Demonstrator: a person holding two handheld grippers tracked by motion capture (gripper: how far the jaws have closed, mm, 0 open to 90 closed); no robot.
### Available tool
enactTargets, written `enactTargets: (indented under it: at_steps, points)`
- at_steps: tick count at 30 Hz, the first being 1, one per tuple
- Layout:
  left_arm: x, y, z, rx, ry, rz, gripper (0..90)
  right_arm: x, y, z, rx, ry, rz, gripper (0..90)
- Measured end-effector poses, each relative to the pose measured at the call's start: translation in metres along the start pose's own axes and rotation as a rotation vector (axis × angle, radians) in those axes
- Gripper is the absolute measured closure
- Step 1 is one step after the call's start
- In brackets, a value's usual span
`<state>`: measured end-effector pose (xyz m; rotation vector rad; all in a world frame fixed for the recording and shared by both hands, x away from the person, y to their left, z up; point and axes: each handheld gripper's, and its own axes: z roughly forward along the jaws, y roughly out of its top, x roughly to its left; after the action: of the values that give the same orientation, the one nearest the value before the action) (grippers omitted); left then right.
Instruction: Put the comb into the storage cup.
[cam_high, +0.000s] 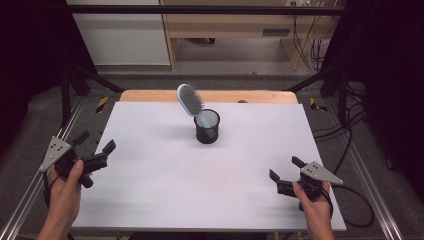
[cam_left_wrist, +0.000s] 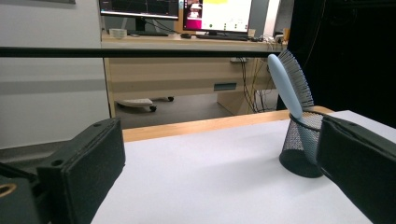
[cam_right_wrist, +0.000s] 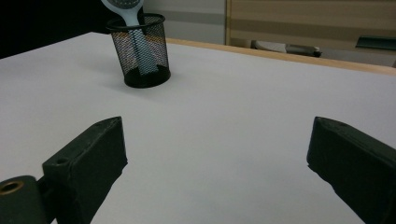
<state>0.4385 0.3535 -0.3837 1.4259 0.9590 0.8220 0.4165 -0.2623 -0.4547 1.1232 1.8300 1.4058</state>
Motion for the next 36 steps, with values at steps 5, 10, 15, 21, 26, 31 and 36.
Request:
enactTargets:
  at_steps: [5,10,15,21,26,31,36]
  points:
    - [-0.001,-0.006,-0.003,0.008,-0.009,0.015,1.4,0.000,0.000,0.000,-0.015,0.011,-0.012,4.8]
    - [-0.001,-0.013,-0.005,0.019,-0.019,0.039,1.4,0.001,-0.001,0.001,-0.016,0.023,-0.004,4.8]
    - [-0.002,-0.020,-0.008,0.021,-0.030,0.044,1.5,0.002,-0.002,0.003,-0.016,0.020,-0.045,3.7]
    - [-0.002,-0.027,-0.009,0.025,-0.036,0.038,1.5,0.005,-0.003,0.005,-0.022,0.030,-0.066,3.7]
    - [-0.005,-0.033,-0.008,0.028,-0.060,0.043,1.4,0.006,-0.003,0.006,-0.024,0.036,-0.069,3.7]
    - [-0.009,-0.037,-0.005,0.033,-0.073,0.036,1.3,0.006,-0.004,0.006,-0.023,0.042,-0.072,3.7]
    - [-0.013,-0.041,-0.003,0.036,-0.088,0.035,1.0,0.007,-0.004,0.007,-0.021,0.046,-0.072,3.7]
